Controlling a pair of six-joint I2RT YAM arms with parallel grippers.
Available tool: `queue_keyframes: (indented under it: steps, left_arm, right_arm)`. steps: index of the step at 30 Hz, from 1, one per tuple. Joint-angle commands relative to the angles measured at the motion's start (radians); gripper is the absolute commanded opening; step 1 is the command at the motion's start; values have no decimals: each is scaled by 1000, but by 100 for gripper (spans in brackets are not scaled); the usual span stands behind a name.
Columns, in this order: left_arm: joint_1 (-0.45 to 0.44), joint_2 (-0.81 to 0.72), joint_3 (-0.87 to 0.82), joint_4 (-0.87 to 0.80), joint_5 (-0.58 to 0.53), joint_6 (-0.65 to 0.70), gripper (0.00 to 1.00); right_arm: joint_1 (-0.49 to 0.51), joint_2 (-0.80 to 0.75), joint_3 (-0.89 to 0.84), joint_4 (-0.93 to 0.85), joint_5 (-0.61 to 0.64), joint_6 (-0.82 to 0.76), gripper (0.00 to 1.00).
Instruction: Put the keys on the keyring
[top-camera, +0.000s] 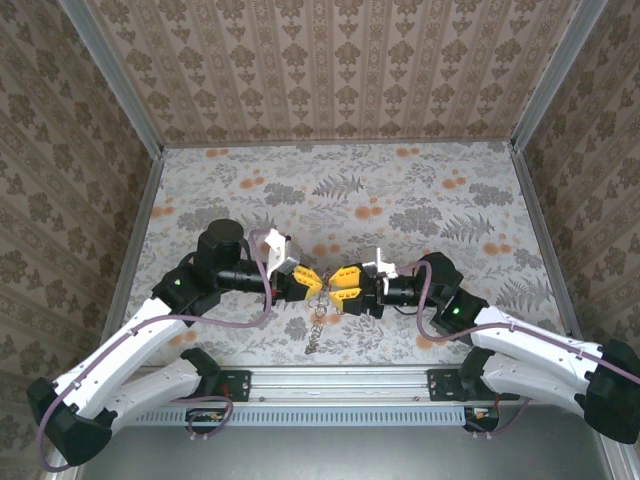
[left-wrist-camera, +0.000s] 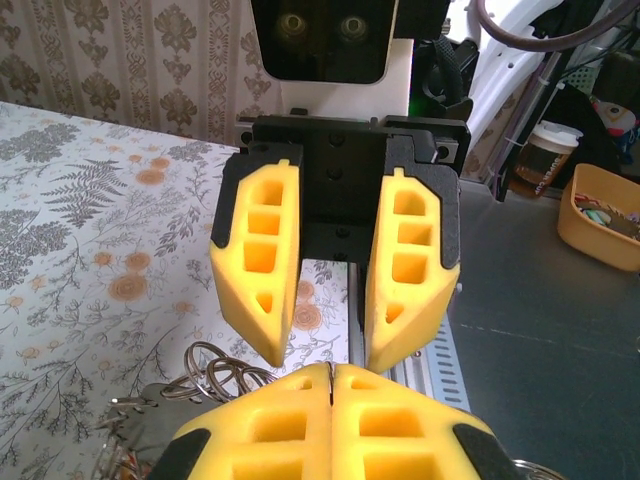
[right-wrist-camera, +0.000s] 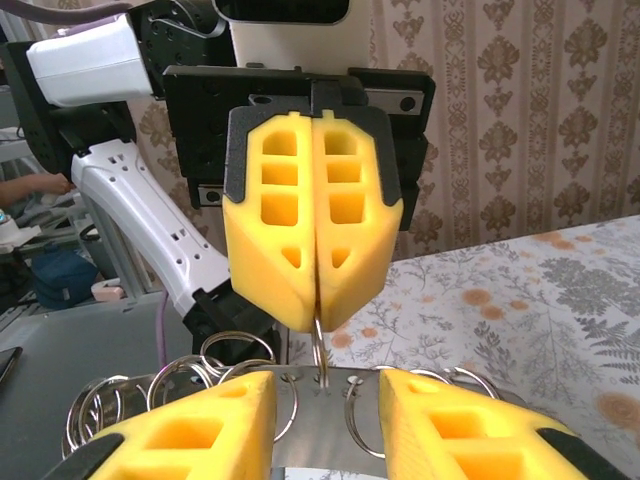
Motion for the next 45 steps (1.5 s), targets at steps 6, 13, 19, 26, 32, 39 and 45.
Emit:
queue_keyframes:
  steps: [6, 13, 19, 26, 32, 39, 45]
  left_arm:
    - [-13, 1, 5, 48, 38, -8, 0]
    - [-12, 2, 5, 48, 36, -6, 0]
    - [-14, 8, 4, 50, 32, -3, 0]
    - [-15, 18, 14, 48, 33, 0, 0]
    - [-16, 28, 49, -50, -21, 31, 11]
    - [-23, 28, 58, -91, -72, 55, 21]
    - [-29, 37, 59, -94, -69, 57, 21]
  right_arm:
    - [16, 25, 46, 25, -30, -9, 33]
    - [21, 39, 61, 11, -38, -18, 17]
    - [26, 48, 78, -27, -47, -32, 7]
    - [29, 42, 77, -25, -38, -35, 0]
    - [28, -18, 86, -109, 15, -62, 0]
    - [28, -41, 167, -344, 22, -143, 0]
    - [29, -33, 165, -338, 25, -133, 0]
